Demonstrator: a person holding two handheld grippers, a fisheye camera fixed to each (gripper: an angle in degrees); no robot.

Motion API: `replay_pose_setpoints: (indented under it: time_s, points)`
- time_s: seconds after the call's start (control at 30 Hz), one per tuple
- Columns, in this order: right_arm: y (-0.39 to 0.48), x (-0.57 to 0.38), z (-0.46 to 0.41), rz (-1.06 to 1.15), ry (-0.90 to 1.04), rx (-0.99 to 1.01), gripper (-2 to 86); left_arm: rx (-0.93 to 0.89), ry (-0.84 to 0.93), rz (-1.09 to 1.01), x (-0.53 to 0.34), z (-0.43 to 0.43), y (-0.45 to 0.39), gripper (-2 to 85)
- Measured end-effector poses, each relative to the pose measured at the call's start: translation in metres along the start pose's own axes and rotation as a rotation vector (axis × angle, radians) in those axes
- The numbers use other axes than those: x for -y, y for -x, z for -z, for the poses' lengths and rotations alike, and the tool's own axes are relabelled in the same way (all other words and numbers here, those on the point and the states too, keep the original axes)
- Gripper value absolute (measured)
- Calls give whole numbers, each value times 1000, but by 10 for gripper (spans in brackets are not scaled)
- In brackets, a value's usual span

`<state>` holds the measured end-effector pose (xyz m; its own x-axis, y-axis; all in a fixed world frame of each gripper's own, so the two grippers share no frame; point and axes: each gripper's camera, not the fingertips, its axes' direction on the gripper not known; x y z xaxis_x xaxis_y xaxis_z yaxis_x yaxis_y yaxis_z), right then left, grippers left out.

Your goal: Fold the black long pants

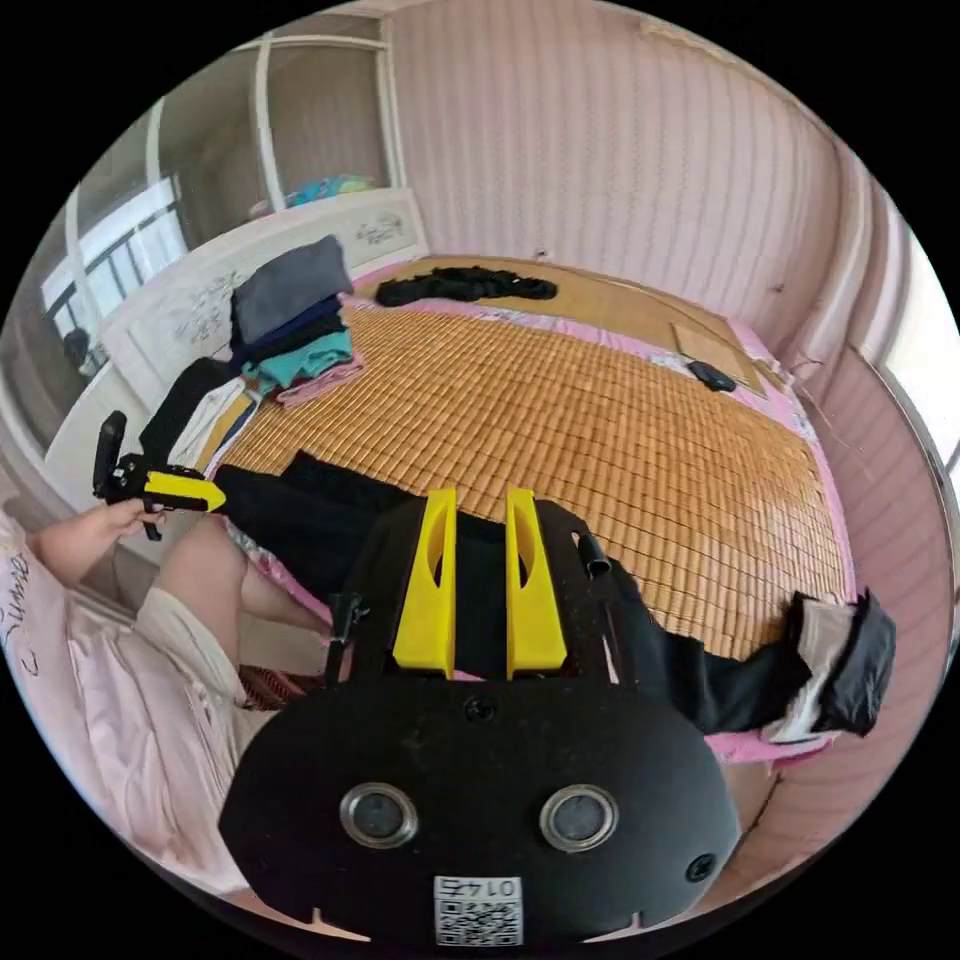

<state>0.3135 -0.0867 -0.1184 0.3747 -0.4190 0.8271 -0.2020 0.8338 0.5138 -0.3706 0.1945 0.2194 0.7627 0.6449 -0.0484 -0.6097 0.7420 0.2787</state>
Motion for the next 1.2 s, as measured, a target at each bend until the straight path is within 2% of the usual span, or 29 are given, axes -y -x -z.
replay_pose_setpoints:
  time_s: [0.07,0.17,0.23,0.33,0.37,0.53,0.63,0.7,0.77,0.83,0.9,1.03,1.07,1.2]
  points:
    - [56,34,-55,181,102,97,99,-57,29,58,-28,5,-4,-10]
    - [115,69,-125,310,229,200,125,-71,61,154,-69,9,-6,-10]
    - [142,80,-172,343,356,205,142,-60,78,219,-87,8,-3,-10]
    - [164,80,-242,264,614,136,155,-48,69,307,-107,13,10,-9]
    - [169,79,-237,223,517,65,149,-53,63,341,-112,16,18,-8]
    - [173,70,-235,186,492,35,106,-57,6,462,-116,25,46,3]
    - [165,69,-235,188,501,15,62,-2,25,441,-96,4,54,75]
    - [161,67,-235,195,504,15,44,-57,134,452,-72,-32,62,139]
    - [156,65,-235,197,513,21,30,-99,225,415,-53,-63,62,156]
    - [154,64,-234,210,522,17,23,-67,332,380,-39,-91,63,157]
    - [151,63,-233,226,528,11,18,-61,461,314,-26,-121,67,144]
    - [129,55,-220,160,499,95,7,-111,546,356,-24,-141,78,66]
    - [117,52,-211,119,476,139,5,-100,523,352,-27,-135,78,4]
    - [87,59,-176,73,379,227,-3,-103,318,326,-31,-66,74,-8]
